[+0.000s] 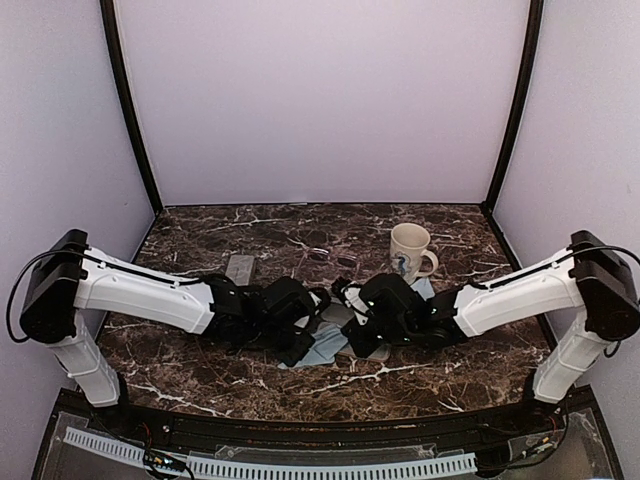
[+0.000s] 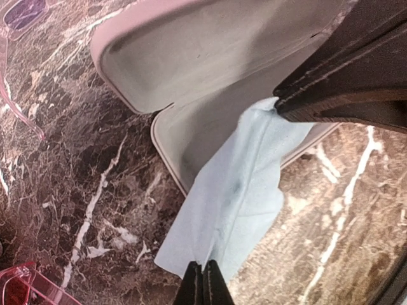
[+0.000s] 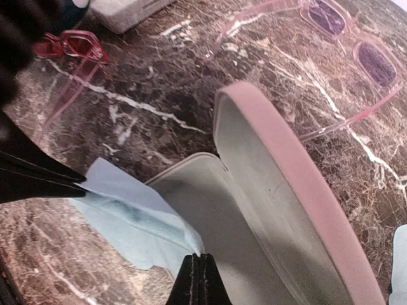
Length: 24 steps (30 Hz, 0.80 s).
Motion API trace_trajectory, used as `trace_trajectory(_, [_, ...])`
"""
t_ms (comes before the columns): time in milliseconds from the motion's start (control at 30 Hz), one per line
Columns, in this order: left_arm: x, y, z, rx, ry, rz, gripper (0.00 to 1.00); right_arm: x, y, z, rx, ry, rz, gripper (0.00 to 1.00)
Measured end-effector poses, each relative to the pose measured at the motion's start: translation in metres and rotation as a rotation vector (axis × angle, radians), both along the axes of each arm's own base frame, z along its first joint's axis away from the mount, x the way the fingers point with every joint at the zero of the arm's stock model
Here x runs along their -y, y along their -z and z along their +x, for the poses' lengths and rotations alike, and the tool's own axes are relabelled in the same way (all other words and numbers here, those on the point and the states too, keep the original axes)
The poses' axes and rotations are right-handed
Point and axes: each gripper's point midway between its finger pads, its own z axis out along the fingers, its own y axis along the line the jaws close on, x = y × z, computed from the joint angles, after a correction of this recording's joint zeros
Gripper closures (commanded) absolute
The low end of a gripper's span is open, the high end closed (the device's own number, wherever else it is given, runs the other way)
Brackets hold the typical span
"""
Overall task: Organize the sunglasses
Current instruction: Fold the glasses cleaning cloth at the center of the board.
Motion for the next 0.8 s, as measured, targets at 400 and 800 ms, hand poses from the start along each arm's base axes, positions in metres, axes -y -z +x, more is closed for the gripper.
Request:
trace_trajectory(400, [0.013,-0.073,-0.024,0.032,0.110,-0.184,1.00,-0.003,-0.051,-0.043,-0.052,-0.108,0.100,1.00])
trace_trajectory(800, [0.008,-0.076,-0.090,-0.010,0.252,-0.137,1.00,0.001,-0.079,-0.112,-0.126,-0.225,0.134,1.00])
